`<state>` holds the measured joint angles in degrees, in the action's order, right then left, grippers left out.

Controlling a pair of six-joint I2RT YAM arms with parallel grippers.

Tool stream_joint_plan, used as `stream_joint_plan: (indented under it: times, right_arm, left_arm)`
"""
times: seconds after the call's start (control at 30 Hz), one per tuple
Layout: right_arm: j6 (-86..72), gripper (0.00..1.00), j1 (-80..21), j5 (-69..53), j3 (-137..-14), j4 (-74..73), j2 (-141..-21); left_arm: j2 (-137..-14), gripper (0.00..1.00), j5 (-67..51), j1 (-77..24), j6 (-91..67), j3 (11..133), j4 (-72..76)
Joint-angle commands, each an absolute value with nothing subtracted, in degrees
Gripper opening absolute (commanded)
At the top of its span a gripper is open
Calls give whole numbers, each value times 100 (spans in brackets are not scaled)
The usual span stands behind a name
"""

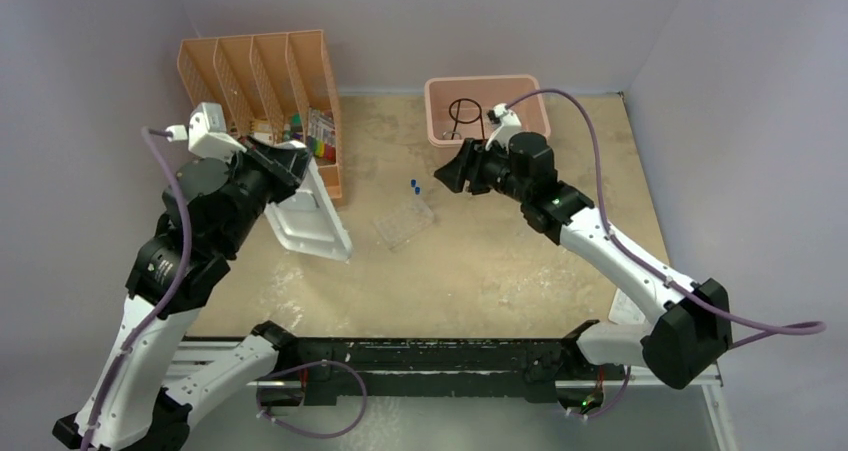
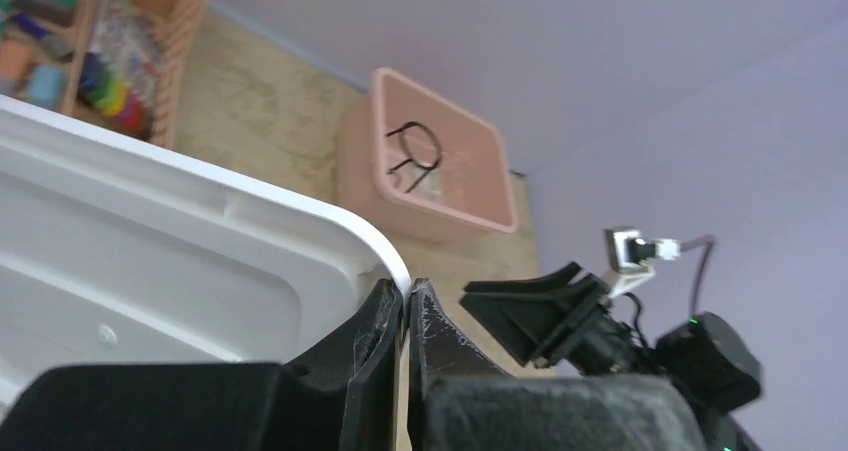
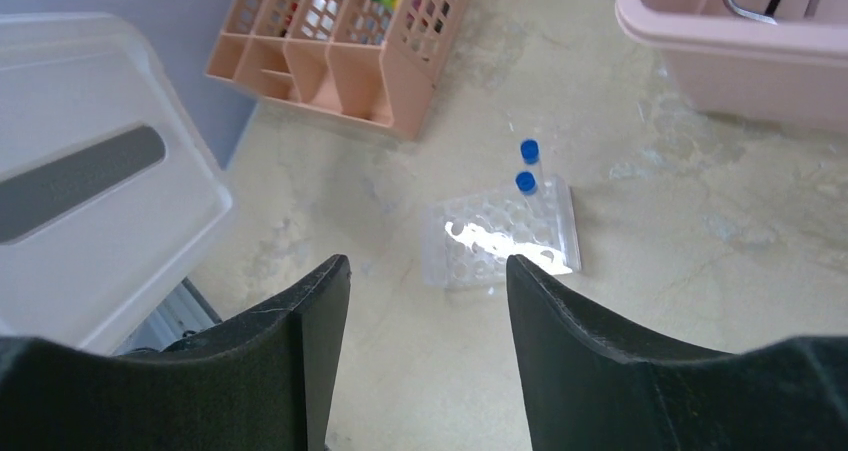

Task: Organize the chemistry lab equipment

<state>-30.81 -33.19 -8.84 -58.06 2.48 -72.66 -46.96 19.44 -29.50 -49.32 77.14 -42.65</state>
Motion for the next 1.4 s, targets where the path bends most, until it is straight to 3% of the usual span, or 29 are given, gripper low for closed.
stream_joint_plan:
  times: [0.0, 0.23, 0.73, 1.07, 1.2, 1.37]
  right_arm:
    - [-3146, 62, -3079, -1578, -6385, 483, -7072]
    - [-1990, 70, -2656, -1704, -6925, 540, -6879]
    - [280, 87, -2641, -2595, -7373, 717, -6213]
    - [299, 86, -2687, -1490, -7369, 1438, -6799]
    - [823, 82, -2703, -965, -6714, 2579, -6781]
    - [1307, 77, -2699, -1364, -6032, 3730, -6824]
  left_arm:
    - [-5025, 0, 858, -2962, -4915, 8242, -2880]
    - [-6031, 0, -154, -2962, -5307, 8941, -1447]
    - [-8466, 0, 131, -2958, -6248, 10790, 181]
    - [-9237, 0, 76, -2930, -7322, 11169, 922]
    - [-9264, 0, 26, -2875, -7973, 11059, 1319]
    - [-9012, 0, -92, -2775, -8674, 10631, 1664]
